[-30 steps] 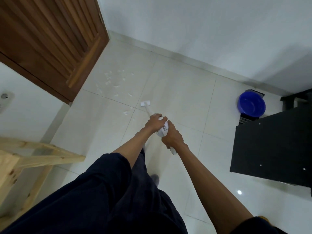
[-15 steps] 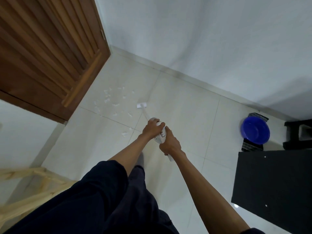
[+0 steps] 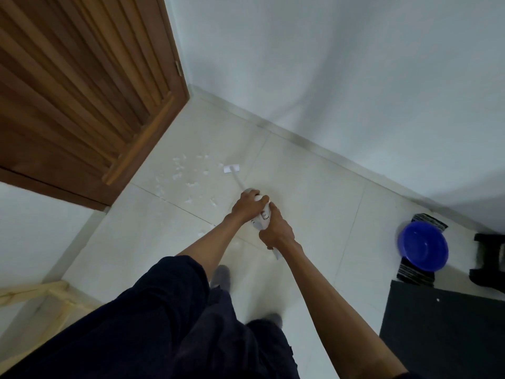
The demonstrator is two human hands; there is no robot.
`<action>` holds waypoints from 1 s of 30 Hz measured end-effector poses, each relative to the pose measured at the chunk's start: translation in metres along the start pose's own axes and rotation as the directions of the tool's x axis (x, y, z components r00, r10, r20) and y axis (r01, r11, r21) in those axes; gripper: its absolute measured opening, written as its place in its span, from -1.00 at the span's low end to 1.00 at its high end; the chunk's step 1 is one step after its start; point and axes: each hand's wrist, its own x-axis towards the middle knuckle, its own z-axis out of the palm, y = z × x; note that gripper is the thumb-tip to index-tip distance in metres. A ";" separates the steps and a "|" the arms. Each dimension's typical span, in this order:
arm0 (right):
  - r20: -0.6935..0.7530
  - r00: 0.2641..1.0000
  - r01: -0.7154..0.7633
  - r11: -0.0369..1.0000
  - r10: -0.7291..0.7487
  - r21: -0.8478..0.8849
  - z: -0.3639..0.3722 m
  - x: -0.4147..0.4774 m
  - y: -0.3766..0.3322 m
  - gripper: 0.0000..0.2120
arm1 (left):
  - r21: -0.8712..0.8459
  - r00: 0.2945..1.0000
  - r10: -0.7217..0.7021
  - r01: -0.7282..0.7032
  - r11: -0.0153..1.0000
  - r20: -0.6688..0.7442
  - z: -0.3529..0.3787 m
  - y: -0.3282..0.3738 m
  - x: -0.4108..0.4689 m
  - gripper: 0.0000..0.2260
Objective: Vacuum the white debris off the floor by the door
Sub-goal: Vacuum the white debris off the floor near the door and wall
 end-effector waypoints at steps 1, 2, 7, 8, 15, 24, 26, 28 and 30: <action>0.007 1.000 0.004 1.000 -0.004 -0.013 -0.004 0.001 0.002 -0.23 | -0.008 1.000 -0.004 0.004 1.000 -0.003 0.003 0.001 0.002 -0.33; 0.014 1.000 0.012 1.000 -0.011 -0.029 -0.010 0.002 0.006 -0.22 | -0.015 1.000 -0.006 0.006 1.000 -0.013 0.008 0.005 0.004 -0.32; 0.042 0.998 0.042 0.995 -0.039 -0.093 -0.032 0.006 0.032 -0.19 | -0.048 0.998 -0.030 0.027 0.998 -0.052 0.039 0.017 0.007 -0.26; 0.053 0.998 0.051 0.993 -0.045 -0.102 -0.037 0.007 0.039 -0.17 | -0.060 0.997 -0.039 0.035 0.998 -0.064 0.046 0.020 0.006 -0.26; 0.141 0.980 0.169 0.962 -0.141 -0.214 -0.085 0.012 0.100 -0.18 | -0.150 0.982 -0.101 0.077 0.986 -0.160 0.110 0.048 -0.008 -0.28; 0.173 0.964 0.245 0.925 -0.201 -0.291 -0.123 0.045 0.118 -0.21 | -0.209 0.966 -0.153 0.109 0.972 -0.206 0.131 0.078 0.012 -0.27; 0.189 0.963 0.246 0.917 -0.194 -0.315 -0.127 0.059 0.113 -0.16 | -0.221 0.964 -0.165 0.118 0.968 -0.209 0.127 0.082 0.023 -0.29; 0.202 0.962 0.242 0.914 -0.184 -0.324 -0.130 0.069 0.105 -0.14 | -0.224 0.963 -0.165 0.117 0.968 -0.211 0.120 0.083 0.031 -0.33; 0.209 0.959 0.252 0.909 -0.190 -0.332 -0.133 0.081 0.089 -0.14 | -0.228 0.960 -0.170 0.119 0.967 -0.223 0.106 0.086 0.044 -0.33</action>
